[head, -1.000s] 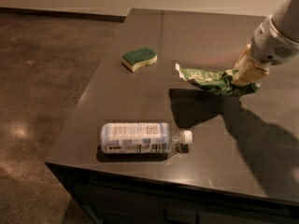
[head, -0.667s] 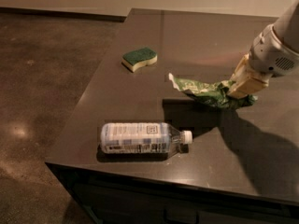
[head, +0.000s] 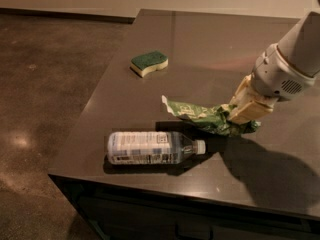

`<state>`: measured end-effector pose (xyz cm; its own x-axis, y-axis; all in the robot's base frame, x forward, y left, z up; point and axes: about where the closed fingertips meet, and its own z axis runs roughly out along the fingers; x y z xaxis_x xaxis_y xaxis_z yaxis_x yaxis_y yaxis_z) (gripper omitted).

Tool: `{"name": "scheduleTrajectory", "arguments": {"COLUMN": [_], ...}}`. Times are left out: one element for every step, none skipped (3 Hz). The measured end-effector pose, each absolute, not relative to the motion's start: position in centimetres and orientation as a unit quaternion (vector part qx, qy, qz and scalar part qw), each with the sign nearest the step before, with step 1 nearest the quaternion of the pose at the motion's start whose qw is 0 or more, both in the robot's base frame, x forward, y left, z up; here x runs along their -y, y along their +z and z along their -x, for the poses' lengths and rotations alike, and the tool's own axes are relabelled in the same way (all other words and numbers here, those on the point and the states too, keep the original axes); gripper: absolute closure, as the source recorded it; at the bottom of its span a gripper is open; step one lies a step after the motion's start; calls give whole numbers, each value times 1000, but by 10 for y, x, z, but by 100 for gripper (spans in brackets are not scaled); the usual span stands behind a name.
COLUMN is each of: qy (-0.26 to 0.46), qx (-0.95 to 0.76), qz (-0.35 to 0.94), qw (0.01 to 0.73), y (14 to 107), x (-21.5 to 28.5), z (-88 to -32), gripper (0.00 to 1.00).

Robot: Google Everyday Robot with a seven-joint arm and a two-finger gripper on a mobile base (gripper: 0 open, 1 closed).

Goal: Move green jalapeno chip bag near blue plastic bottle

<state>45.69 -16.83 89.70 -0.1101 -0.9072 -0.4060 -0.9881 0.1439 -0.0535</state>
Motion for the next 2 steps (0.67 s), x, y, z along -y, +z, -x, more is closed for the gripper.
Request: {"name": "scheduleTrajectory", "arguments": {"qy": [133, 133], "qx": [-732, -731], "qz": [646, 646], "qw": [173, 173], "y": [890, 890], "x": [155, 153], "z": [-449, -449], "gripper": [61, 37]}}
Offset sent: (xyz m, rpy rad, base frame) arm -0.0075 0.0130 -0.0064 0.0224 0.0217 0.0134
